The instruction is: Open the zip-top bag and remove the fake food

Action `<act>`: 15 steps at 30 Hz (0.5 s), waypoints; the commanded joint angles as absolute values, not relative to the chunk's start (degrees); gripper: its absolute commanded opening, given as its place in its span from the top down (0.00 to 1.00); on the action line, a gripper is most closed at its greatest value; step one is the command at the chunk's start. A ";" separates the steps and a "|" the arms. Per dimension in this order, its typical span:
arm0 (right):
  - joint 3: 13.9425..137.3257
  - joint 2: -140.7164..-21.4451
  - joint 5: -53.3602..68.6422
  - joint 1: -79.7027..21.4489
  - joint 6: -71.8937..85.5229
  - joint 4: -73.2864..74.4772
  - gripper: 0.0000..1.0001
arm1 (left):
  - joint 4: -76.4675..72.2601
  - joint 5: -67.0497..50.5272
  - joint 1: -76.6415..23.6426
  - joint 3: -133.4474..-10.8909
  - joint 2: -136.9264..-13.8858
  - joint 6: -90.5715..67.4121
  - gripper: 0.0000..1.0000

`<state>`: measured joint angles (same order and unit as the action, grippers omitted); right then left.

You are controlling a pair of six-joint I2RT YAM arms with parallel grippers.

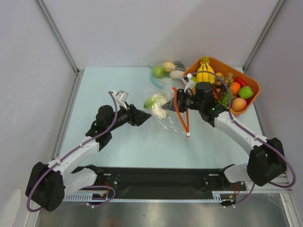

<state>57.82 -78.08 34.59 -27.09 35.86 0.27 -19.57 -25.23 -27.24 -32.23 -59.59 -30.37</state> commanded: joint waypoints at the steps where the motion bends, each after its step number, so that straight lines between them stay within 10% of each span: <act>1: 57.66 -74.80 37.96 -26.89 37.62 -4.40 1.00 | -26.72 -27.51 -27.60 -31.46 -60.99 -32.87 0.46; 9: 58.18 -73.65 38.85 -25.49 35.34 -0.71 1.00 | -23.91 -25.85 -27.60 -32.25 -60.65 -31.55 0.98; 15: 59.76 -72.60 34.99 -24.79 28.31 10.89 1.00 | -19.26 -23.39 -27.33 -35.06 -59.86 -30.06 1.00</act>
<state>57.39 -75.29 36.25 -25.34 32.88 5.72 -20.93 -25.36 -27.24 -31.94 -61.10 -31.86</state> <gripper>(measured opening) 0.068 0.008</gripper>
